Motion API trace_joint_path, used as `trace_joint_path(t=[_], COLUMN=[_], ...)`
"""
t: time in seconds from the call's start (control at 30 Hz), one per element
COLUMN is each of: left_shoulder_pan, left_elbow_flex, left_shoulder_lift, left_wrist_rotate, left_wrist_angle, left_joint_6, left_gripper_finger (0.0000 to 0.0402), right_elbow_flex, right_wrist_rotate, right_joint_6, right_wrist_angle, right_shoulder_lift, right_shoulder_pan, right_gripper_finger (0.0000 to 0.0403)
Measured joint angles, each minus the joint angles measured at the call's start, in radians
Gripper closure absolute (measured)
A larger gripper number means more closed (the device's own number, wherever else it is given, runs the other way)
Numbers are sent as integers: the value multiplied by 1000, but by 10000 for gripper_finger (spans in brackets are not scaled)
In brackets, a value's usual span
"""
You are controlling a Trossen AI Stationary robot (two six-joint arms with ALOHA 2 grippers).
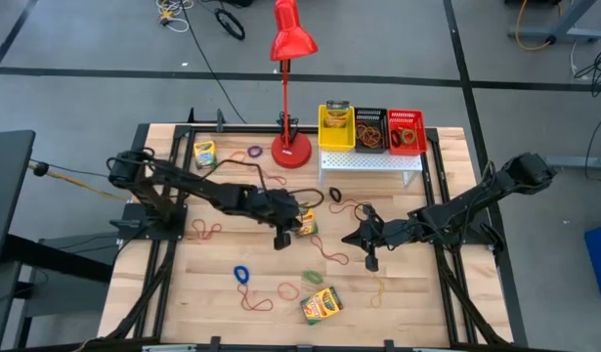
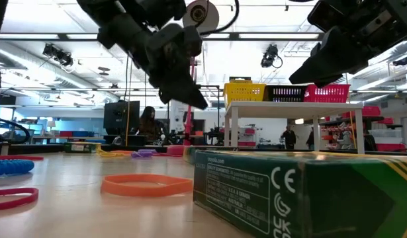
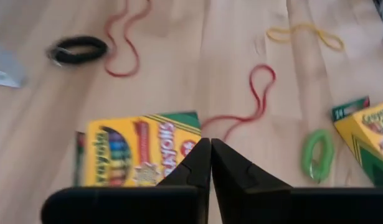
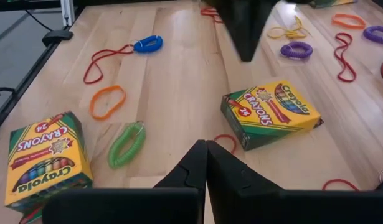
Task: Pick & Place Office Desk Supplies
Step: Put the crayon box into the yellow bin on the shelf
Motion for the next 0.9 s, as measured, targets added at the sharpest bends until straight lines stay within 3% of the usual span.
trace_joint_path(t=[0.1, 0.27, 0.5, 0.9], left_shoulder_pan=[45, 156, 276, 331], left_elbow_flex=[1, 0, 0, 2], left_shoulder_lift=[-32, -35, -20, 114], left_wrist_rotate=[5, 98, 179, 346], left_wrist_angle=[-21, -107, -100, -19], left_joint_6=[-2, 0, 70, 73], left_gripper_finger=[363, 324, 269, 247], right_elbow_flex=[0, 0, 0, 0], right_wrist_rotate=[0, 0, 0, 0], right_joint_6=[0, -2, -4, -30], right_wrist_angle=[1, 4, 12, 15], right_shoulder_lift=[0, 0, 0, 0], right_shoulder_pan=[0, 0, 0, -1], right_gripper_finger=[392, 392, 392, 392])
